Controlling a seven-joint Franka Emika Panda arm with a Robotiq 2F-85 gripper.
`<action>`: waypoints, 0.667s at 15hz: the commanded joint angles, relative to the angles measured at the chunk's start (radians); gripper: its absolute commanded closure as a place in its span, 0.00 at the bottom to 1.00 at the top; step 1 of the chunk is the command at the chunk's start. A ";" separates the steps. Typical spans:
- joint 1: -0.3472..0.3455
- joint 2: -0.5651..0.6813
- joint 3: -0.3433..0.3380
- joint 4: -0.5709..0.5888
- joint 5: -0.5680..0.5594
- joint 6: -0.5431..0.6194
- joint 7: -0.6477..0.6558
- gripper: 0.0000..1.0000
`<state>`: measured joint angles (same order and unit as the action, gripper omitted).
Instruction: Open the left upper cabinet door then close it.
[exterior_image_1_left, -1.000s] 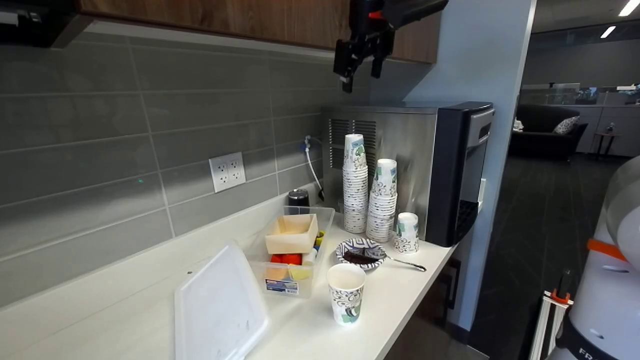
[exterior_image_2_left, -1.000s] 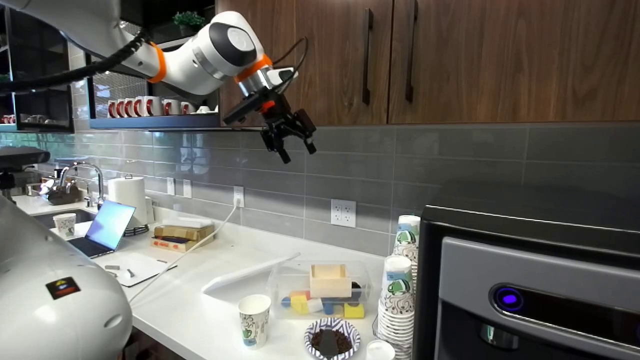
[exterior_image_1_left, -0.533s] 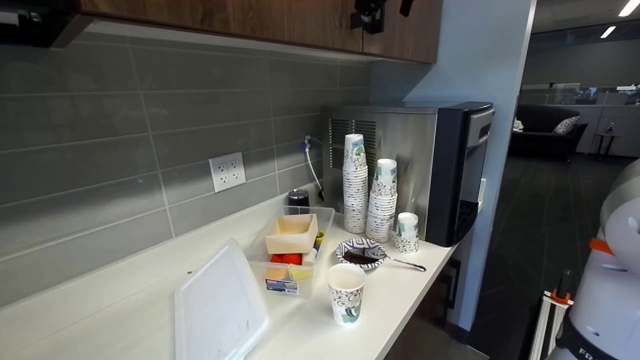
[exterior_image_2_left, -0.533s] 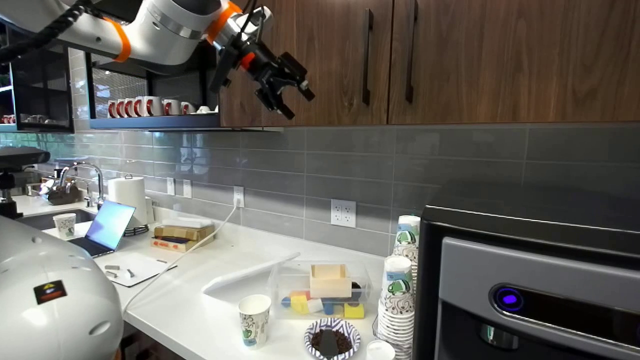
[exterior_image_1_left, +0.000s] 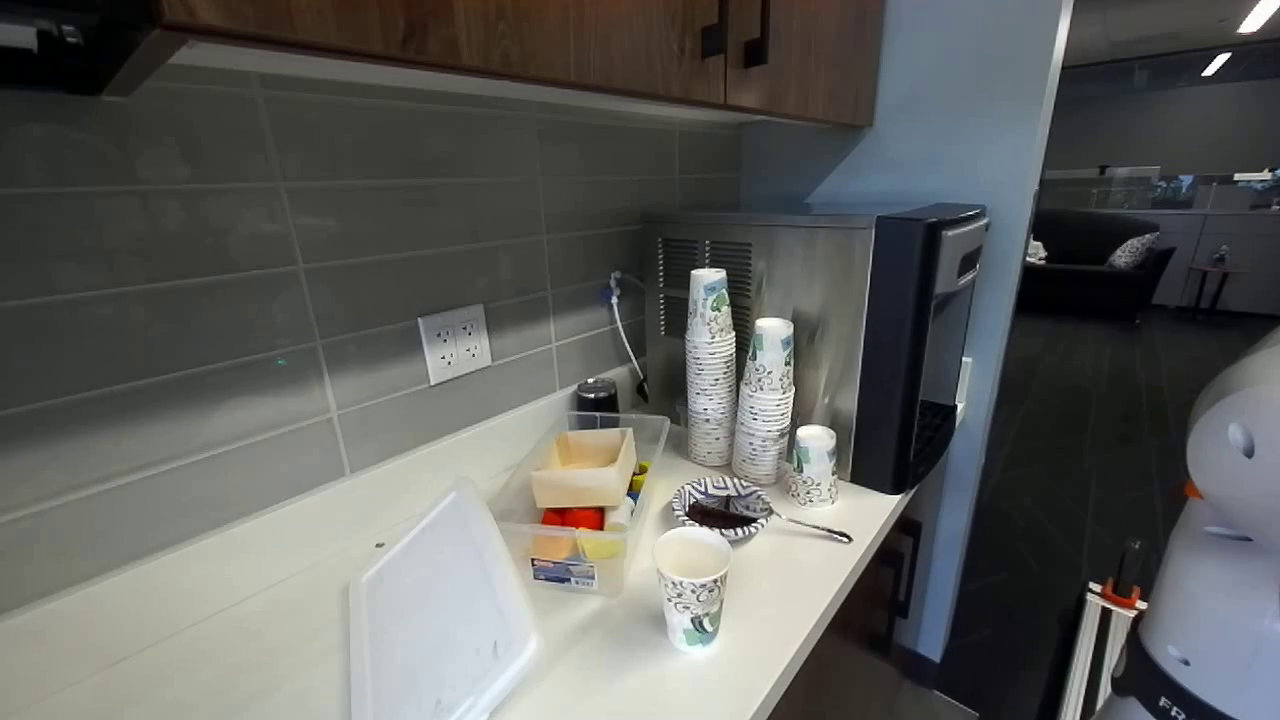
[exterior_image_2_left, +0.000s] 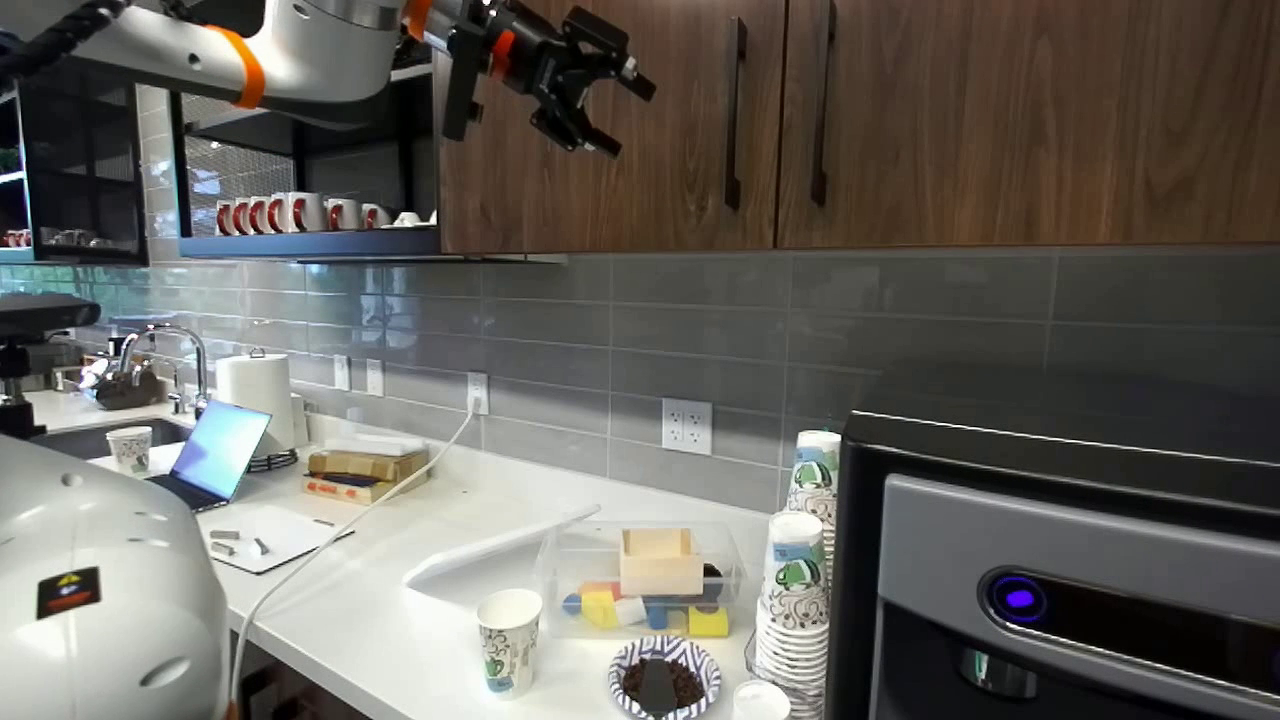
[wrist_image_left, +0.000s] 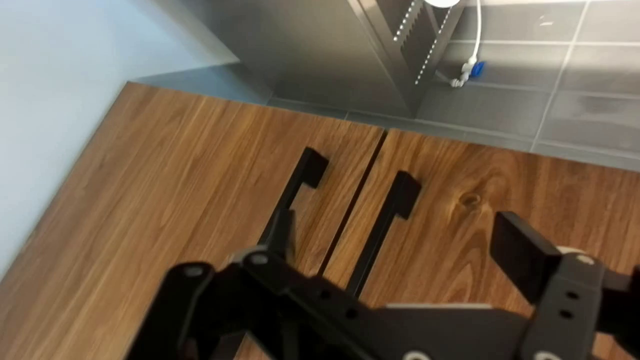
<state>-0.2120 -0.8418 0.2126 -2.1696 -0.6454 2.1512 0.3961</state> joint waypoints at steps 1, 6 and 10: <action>-0.054 0.051 -0.011 0.036 -0.099 0.119 0.040 0.00; -0.115 0.118 -0.040 0.063 -0.214 0.238 0.081 0.00; -0.122 0.196 -0.051 0.099 -0.260 0.283 0.122 0.00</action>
<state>-0.3285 -0.7168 0.1677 -2.1276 -0.8547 2.3995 0.4724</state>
